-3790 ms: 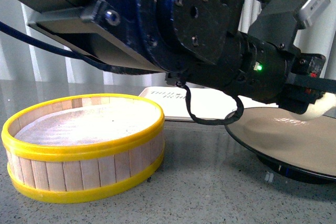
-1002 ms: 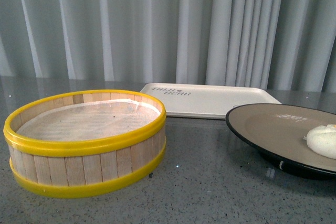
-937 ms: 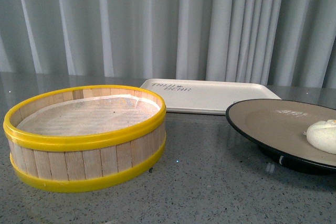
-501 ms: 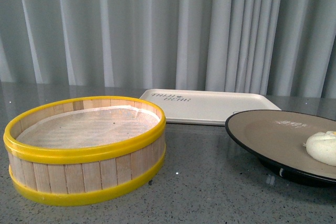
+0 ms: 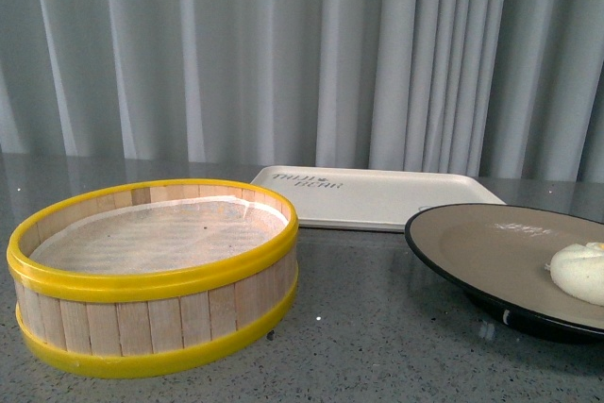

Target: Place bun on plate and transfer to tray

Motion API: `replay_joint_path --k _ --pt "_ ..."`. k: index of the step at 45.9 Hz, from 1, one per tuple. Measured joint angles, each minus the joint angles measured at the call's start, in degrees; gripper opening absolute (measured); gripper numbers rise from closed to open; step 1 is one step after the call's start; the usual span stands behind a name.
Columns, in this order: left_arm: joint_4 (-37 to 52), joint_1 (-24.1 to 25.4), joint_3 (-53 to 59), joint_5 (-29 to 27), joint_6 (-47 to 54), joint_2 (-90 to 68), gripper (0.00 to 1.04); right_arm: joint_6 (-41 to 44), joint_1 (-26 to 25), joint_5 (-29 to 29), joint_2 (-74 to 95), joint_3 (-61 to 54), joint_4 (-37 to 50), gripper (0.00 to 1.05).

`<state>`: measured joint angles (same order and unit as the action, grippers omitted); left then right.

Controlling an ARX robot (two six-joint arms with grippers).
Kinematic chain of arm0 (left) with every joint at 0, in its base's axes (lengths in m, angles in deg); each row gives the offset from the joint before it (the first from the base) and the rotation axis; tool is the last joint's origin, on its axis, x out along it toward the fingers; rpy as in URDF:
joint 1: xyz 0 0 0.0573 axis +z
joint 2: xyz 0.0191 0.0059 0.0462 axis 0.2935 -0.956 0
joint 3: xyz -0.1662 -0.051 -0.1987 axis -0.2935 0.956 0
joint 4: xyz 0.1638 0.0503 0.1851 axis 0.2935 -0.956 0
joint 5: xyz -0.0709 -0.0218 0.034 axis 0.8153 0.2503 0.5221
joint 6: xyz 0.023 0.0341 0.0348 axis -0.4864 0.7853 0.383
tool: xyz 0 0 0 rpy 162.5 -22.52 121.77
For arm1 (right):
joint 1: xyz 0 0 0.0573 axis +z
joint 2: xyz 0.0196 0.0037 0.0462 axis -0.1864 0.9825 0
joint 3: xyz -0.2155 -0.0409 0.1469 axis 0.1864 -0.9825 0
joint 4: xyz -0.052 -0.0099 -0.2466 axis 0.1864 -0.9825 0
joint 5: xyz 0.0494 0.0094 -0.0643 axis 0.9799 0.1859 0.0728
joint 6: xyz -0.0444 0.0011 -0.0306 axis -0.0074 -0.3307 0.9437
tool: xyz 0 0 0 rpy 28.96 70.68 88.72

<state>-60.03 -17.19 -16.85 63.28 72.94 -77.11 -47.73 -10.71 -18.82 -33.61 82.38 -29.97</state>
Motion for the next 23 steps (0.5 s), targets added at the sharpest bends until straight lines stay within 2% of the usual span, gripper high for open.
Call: replay_joint_path --k 23 --pt "-13.75 0.00 0.02 0.00 0.00 14.27 0.04 0.00 0.00 0.00 0.00 0.00 0.00 0.96"
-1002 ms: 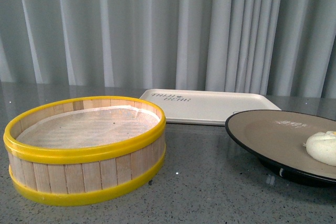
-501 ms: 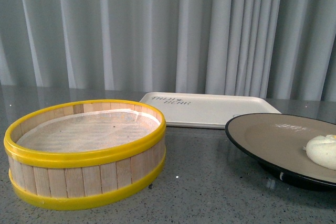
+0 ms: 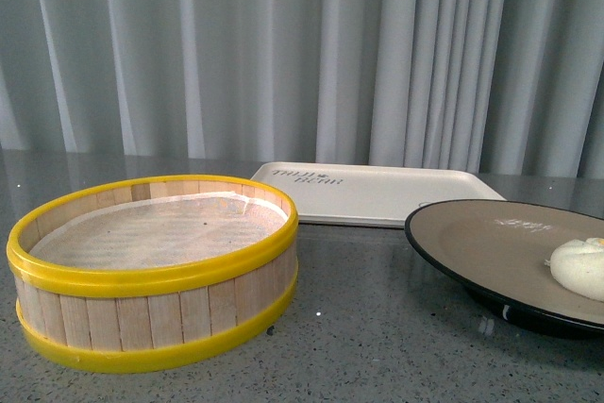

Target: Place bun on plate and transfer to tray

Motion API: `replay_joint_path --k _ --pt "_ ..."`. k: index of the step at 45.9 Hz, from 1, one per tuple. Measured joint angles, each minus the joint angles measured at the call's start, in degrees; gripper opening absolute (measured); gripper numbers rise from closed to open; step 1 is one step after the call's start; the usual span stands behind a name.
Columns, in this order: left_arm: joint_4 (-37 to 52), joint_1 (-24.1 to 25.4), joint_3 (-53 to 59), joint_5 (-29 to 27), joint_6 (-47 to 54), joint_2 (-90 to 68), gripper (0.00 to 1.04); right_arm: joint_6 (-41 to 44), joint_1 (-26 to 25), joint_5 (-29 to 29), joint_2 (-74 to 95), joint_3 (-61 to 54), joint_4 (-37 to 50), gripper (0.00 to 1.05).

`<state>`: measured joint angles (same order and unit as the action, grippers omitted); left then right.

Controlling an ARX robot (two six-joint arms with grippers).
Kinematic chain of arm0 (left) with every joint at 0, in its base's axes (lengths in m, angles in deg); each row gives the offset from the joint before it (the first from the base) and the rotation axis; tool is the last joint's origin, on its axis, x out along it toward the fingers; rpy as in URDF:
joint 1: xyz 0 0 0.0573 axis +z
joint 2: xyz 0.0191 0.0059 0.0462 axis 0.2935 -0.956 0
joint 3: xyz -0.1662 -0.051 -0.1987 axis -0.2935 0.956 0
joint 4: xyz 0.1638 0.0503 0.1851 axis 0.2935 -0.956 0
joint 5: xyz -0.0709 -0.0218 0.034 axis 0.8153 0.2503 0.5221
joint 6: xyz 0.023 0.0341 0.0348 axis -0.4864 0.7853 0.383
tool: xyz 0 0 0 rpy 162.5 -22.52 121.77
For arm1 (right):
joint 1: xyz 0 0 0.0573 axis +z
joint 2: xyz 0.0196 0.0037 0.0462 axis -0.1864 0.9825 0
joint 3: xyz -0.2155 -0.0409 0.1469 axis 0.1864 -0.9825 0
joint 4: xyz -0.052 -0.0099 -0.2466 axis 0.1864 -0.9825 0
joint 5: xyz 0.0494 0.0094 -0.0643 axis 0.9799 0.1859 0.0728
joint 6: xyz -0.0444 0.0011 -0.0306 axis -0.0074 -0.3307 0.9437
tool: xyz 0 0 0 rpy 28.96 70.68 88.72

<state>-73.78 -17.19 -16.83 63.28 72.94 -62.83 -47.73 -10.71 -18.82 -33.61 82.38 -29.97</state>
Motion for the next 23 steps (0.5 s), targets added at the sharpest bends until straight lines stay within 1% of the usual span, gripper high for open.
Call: replay_joint_path --k 11,12,14,16,23 --pt "-4.17 0.00 -0.02 0.00 0.02 4.15 0.04 0.00 0.00 0.00 0.00 0.00 0.00 0.96" --pt "-5.53 0.00 -0.02 -0.02 0.00 5.49 0.04 0.00 0.02 0.00 0.00 0.00 0.00 0.96" --pt "-11.26 0.00 -0.02 0.07 0.02 9.40 0.04 0.00 0.00 0.00 0.00 0.00 0.00 0.96" --pt "-13.79 0.00 -0.02 0.02 0.00 12.22 0.04 0.00 0.00 0.00 0.00 0.00 0.00 0.96" --pt "-14.21 0.00 -0.02 0.02 0.02 13.73 0.04 0.00 0.00 0.00 0.00 0.00 0.00 0.96"
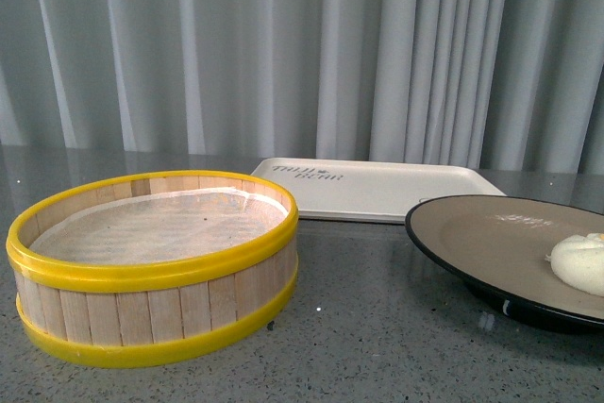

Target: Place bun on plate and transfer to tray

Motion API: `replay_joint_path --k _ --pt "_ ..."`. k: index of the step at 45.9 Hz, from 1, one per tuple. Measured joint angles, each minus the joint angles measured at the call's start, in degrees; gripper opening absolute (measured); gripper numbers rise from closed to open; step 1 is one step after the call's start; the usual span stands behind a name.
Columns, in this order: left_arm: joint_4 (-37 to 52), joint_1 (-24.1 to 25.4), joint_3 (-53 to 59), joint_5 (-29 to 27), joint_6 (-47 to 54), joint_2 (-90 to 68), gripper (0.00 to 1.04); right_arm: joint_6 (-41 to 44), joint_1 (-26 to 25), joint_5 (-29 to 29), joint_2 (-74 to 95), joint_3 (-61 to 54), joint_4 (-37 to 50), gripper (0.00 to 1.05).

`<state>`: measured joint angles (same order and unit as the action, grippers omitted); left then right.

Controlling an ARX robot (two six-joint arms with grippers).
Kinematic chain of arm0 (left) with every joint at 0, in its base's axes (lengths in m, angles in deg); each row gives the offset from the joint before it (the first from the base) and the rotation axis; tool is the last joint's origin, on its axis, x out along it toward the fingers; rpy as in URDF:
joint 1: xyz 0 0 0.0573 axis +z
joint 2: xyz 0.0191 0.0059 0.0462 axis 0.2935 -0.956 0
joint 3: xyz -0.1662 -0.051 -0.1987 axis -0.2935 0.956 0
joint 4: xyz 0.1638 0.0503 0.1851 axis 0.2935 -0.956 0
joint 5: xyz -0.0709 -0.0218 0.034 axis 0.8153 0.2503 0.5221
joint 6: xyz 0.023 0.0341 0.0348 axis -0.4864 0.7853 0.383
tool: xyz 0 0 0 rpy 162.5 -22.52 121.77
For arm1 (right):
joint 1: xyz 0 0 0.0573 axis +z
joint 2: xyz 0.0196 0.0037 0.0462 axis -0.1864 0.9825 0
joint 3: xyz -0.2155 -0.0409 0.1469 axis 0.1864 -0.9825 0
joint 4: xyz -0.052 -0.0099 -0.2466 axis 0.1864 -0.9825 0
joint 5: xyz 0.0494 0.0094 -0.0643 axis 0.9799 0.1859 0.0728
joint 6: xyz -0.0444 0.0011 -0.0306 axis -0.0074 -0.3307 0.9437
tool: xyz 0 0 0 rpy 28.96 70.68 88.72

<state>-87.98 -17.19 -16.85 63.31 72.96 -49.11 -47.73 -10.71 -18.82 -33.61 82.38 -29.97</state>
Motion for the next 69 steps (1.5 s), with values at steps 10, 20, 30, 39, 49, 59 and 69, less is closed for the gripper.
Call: replay_joint_path --k 10,20,30,39,49,59,69 --pt "0.00 0.00 0.00 0.00 -0.02 0.07 0.32 0.00 0.02 0.00 0.00 0.00 0.00 0.96" --pt "0.00 0.00 0.00 0.02 -0.02 0.07 0.66 0.00 0.00 0.00 0.00 0.00 0.00 0.96" --pt "0.00 0.00 0.00 0.02 0.00 0.07 1.00 0.00 0.00 0.00 0.00 0.00 0.00 0.96" --pt "0.00 0.00 0.00 0.00 -0.02 0.07 0.98 0.00 0.00 0.00 0.00 0.00 0.00 0.96" --pt "0.00 0.00 0.00 0.02 -0.02 0.07 0.98 -2.80 2.34 -6.69 1.60 0.81 -1.55 0.96" --pt "0.00 0.00 0.00 0.00 -0.02 0.07 0.98 3.72 7.96 -20.57 9.73 5.66 7.28 0.96" --pt "0.00 0.00 0.00 -0.02 -0.02 0.09 0.98 41.62 5.81 -1.16 17.49 22.25 -10.54 0.96"
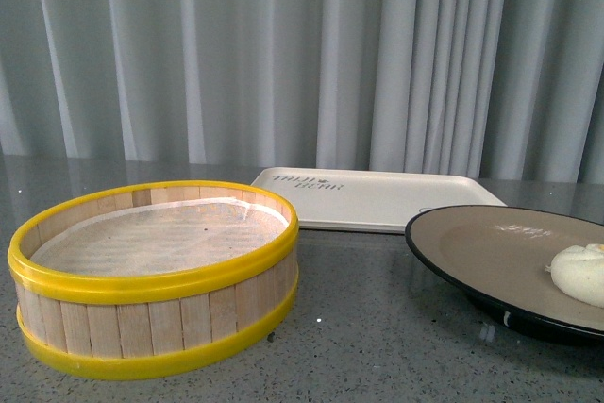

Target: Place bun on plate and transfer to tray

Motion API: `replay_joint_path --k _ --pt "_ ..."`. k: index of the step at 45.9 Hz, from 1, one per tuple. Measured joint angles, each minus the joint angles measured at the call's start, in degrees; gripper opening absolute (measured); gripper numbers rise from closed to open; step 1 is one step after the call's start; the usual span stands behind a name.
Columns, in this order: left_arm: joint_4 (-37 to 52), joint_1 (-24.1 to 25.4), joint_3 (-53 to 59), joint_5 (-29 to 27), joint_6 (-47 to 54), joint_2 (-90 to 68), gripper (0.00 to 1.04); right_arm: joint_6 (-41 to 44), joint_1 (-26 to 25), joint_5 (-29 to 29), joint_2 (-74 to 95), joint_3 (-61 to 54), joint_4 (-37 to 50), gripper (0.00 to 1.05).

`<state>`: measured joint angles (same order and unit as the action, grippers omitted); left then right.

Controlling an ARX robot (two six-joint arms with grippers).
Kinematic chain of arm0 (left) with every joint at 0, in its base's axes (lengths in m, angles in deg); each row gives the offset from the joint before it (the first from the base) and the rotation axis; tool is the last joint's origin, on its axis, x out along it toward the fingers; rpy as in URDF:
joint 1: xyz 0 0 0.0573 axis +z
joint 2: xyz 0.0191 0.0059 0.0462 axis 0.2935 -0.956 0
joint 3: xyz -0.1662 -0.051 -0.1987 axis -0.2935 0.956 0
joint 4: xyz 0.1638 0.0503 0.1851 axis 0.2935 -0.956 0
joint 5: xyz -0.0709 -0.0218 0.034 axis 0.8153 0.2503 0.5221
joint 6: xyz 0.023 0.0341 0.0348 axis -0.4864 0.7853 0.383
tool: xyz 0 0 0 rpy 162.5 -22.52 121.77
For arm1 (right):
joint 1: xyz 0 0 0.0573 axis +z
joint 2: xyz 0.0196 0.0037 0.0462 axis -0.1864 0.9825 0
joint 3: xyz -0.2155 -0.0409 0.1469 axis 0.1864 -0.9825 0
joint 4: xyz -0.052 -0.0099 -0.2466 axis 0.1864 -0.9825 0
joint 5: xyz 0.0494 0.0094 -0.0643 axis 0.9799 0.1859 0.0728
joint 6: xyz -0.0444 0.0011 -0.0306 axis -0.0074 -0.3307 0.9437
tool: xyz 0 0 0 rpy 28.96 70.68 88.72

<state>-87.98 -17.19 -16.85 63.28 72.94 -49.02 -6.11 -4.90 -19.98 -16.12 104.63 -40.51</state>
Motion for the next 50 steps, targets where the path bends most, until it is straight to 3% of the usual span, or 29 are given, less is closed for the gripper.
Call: replay_joint_path --k 8,14,26,50 --pt "0.00 0.00 0.00 0.00 0.00 0.00 0.98 16.44 -6.67 5.14 9.94 7.82 -10.14 0.96" --pt "0.00 0.00 0.00 0.02 0.00 0.00 0.98 23.10 -6.14 7.32 16.48 10.10 -13.99 0.96" --pt "0.00 0.00 0.00 0.00 0.00 0.00 0.98 38.42 -4.20 9.97 28.30 10.67 -4.92 0.96" --pt "0.00 0.00 0.00 0.00 0.00 0.00 0.98 46.86 -2.10 11.85 39.34 13.79 0.39 0.96"
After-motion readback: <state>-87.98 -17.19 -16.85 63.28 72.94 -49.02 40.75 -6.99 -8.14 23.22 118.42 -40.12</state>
